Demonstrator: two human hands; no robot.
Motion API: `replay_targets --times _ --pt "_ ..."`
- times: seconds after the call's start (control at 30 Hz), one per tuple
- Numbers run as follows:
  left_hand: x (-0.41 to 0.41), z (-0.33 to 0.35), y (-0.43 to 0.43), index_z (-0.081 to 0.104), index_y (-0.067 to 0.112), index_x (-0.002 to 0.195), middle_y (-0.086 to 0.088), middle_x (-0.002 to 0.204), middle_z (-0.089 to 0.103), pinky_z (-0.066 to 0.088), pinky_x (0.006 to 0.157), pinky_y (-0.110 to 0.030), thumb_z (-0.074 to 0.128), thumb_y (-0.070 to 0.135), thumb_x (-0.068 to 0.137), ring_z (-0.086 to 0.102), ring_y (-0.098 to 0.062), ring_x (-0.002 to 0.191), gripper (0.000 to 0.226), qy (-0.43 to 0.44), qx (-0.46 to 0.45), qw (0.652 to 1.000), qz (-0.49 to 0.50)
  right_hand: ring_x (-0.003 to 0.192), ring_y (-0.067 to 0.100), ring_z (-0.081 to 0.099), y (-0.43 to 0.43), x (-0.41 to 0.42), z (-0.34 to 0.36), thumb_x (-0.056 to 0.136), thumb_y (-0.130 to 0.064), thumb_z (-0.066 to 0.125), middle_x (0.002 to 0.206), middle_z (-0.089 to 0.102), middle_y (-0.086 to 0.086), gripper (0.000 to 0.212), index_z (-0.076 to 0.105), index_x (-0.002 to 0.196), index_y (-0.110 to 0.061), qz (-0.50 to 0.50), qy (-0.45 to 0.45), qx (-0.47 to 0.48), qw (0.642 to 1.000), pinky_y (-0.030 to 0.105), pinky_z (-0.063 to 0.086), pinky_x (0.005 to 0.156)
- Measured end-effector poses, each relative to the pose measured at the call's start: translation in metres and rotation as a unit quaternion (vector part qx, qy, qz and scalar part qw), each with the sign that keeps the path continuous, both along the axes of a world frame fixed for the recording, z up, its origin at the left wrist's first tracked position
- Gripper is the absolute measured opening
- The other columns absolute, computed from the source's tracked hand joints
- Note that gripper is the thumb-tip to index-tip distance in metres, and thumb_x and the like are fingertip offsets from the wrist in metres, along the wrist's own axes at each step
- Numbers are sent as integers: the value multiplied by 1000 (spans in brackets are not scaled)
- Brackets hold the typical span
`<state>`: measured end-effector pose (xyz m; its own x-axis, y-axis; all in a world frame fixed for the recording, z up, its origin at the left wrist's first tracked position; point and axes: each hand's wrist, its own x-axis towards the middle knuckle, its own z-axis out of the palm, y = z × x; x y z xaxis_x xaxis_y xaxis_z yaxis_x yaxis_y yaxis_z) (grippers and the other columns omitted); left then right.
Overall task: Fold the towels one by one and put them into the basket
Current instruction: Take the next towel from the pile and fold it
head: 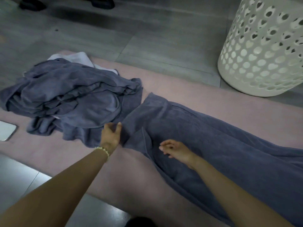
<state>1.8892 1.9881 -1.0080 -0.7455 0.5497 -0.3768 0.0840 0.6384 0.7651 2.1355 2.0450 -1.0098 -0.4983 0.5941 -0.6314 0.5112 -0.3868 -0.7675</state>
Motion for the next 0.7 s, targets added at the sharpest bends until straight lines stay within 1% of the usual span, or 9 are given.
replay_targets --times 0.1,0.2,0.27,0.33,0.4,0.47,0.57,0.63,0.7 --pt "6 0 -15 56 10 79 -5 82 61 51 80 -33 58 52 85 60 -26 82 43 -26 -100 989 -108 102 12 60 -20 -15 -10 79 -35 74 107 61 -5 39 59 112 -23 43 -34 -5 998 25 48 87" --pt "17 -7 -22 55 17 86 -8 97 62 53 85 -39 55 73 71 60 -24 86 58 -61 -101 989 -84 95 9 56 -37 -30 -17 75 -36 77 100 56 -8 45 59 113 -19 51 -54 53 996 22 45 85" --pt "23 -2 -26 52 22 98 -10 111 57 47 90 -33 55 63 80 56 -22 92 45 31 -66 988 -135 85 7 53 -43 -35 -22 75 -34 78 95 54 -8 36 62 102 -17 31 -75 138 987 21 44 80" --pt "28 2 -27 50 29 122 -4 120 58 45 92 -31 50 54 88 56 -22 104 42 103 -58 963 -243 80 9 52 -46 -37 -24 77 -31 76 93 55 -4 24 67 92 -15 33 -100 208 972 23 46 77" --pt "32 11 -22 50 29 131 2 125 59 43 98 -30 45 59 89 55 -21 114 52 83 -97 946 -297 81 12 54 -48 -37 -26 79 -25 75 91 58 -1 17 70 88 -11 44 -93 220 970 25 47 78" --pt "33 16 -14 62 25 114 3 113 65 43 93 -29 40 67 86 58 -21 109 56 34 -142 939 -311 86 12 57 -52 -36 -25 79 -21 76 93 61 -2 14 71 87 -10 46 -50 208 976 23 46 81" --pt "32 26 -11 58 20 76 0 72 63 46 71 -27 47 72 79 62 -18 76 54 -11 -167 936 -311 106 6 52 -59 -37 -18 79 -21 76 115 54 -11 8 68 80 -22 73 14 192 979 20 40 93" --pt "27 31 -16 56 15 77 -3 71 65 51 62 -28 64 63 74 63 -17 65 49 -31 -158 939 -305 114 2 49 -65 -40 -14 80 -23 75 123 50 -14 17 62 74 -31 104 31 174 979 19 38 96" --pt "14 31 -29 60 9 89 -9 85 69 57 63 -31 74 41 77 66 -20 69 37 -85 -147 941 -293 115 0 50 -72 -44 -13 81 -21 74 123 54 -13 18 62 74 -33 131 37 150 979 18 38 96"
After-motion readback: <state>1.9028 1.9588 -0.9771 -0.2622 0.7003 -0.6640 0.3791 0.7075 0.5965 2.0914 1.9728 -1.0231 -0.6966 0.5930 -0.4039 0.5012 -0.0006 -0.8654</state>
